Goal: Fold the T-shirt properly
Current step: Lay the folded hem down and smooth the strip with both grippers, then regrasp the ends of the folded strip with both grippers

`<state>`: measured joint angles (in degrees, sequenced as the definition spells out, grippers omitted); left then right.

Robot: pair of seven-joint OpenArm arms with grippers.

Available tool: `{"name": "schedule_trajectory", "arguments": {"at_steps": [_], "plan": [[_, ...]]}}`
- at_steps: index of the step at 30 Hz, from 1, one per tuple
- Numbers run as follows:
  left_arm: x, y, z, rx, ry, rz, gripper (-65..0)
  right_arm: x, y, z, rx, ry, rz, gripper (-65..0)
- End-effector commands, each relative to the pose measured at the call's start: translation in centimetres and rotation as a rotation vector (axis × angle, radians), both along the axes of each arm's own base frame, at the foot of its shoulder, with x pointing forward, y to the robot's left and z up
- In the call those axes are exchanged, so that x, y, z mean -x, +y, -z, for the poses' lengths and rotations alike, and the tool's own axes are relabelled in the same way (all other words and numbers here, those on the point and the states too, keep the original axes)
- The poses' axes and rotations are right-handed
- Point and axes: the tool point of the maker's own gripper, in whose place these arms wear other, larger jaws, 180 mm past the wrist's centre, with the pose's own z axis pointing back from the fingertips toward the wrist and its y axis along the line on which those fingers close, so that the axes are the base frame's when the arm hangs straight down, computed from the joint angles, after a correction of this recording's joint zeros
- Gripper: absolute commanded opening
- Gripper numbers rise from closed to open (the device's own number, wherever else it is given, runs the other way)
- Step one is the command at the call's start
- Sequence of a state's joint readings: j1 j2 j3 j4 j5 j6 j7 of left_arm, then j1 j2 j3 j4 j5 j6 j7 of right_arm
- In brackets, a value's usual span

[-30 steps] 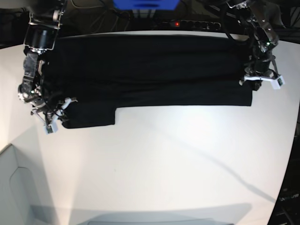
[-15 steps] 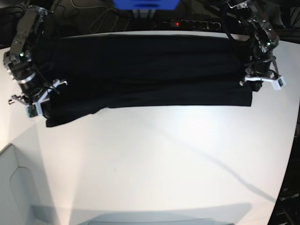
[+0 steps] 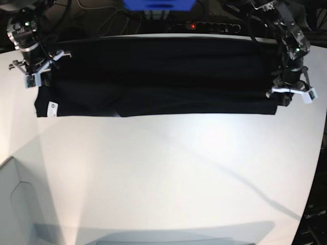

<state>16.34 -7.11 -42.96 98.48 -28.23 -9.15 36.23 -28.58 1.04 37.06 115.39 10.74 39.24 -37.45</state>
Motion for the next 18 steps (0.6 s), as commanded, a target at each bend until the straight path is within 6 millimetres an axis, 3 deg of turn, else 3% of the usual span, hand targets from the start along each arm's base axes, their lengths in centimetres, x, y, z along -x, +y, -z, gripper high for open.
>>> {"name": "schedule_trajectory", "arguments": {"at_steps": [1, 8, 14, 18], "plan": [[-0.6, 0.5, -2.0, -0.042, -0.054, 0.006, -65.0, 0.0, -0.1, -0.8, 0.015, -0.023, -0.020, -65.0], [-0.4, 0.2, -2.8, -0.066, -0.060, 0.021, -65.0, 3.0, -0.2, 0.5, 0.017, 0.061, -0.025, -65.0], [0.9, -1.0, -0.6, -0.028, 0.028, 0.053, -65.0, 4.5, -1.2, 0.4, 0.041, 0.090, -0.001, -65.0], [1.9, -1.2, 0.6, -0.011, 0.062, 0.049, -65.0, 5.1, -3.4, -0.4, 0.081, 0.083, 0.059, -65.0]]}}
